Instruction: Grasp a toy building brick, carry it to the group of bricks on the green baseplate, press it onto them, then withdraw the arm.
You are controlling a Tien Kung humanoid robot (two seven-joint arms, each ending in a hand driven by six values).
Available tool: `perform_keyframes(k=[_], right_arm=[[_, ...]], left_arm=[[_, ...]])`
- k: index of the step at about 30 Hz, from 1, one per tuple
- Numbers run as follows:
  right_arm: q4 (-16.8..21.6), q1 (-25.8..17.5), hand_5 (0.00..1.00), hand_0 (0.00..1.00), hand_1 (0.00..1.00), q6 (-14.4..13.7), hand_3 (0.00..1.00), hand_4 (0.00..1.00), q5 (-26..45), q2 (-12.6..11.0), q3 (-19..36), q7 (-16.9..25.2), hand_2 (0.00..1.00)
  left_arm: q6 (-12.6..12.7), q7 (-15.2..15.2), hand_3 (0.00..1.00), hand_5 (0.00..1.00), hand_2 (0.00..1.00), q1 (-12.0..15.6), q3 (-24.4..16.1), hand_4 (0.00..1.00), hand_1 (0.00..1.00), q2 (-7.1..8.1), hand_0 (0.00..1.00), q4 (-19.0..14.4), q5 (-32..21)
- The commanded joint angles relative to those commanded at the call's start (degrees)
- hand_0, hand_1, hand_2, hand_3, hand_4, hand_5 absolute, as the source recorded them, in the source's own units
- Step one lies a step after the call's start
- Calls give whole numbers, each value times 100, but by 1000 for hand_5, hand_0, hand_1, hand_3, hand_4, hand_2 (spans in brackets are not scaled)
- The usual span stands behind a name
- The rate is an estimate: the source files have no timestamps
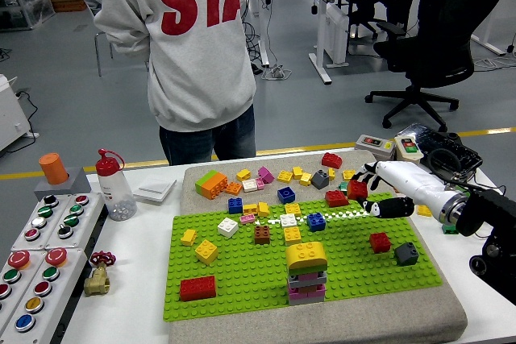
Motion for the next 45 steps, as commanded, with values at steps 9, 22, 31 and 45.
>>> perform_keyframes(k=[9, 22, 31, 45], right_arm=[[1248, -101, 190, 841, 676, 386, 557, 461, -10, -449, -55, -285, 685], [2866, -42, 207, 806, 655, 621, 554, 451, -456, -653, -482, -787, 657], [3336, -40, 216, 803, 659, 608, 557, 458, -622, -643, -664, -1213, 659], [3038, -15, 244, 806, 664, 677, 561, 464, -621, -480, -819, -1491, 663]], left_arm=[[8, -3, 419, 931, 587, 32, -4, 288, 586, -9, 619, 0, 1], [3, 10, 417, 930, 586, 69, -17, 288, 587, -2, 618, -5, 27], [13, -8, 413, 930, 586, 64, -8, 288, 586, 7, 617, 0, -5], [8, -2, 412, 930, 585, 40, -5, 288, 586, 17, 617, -3, -4]])
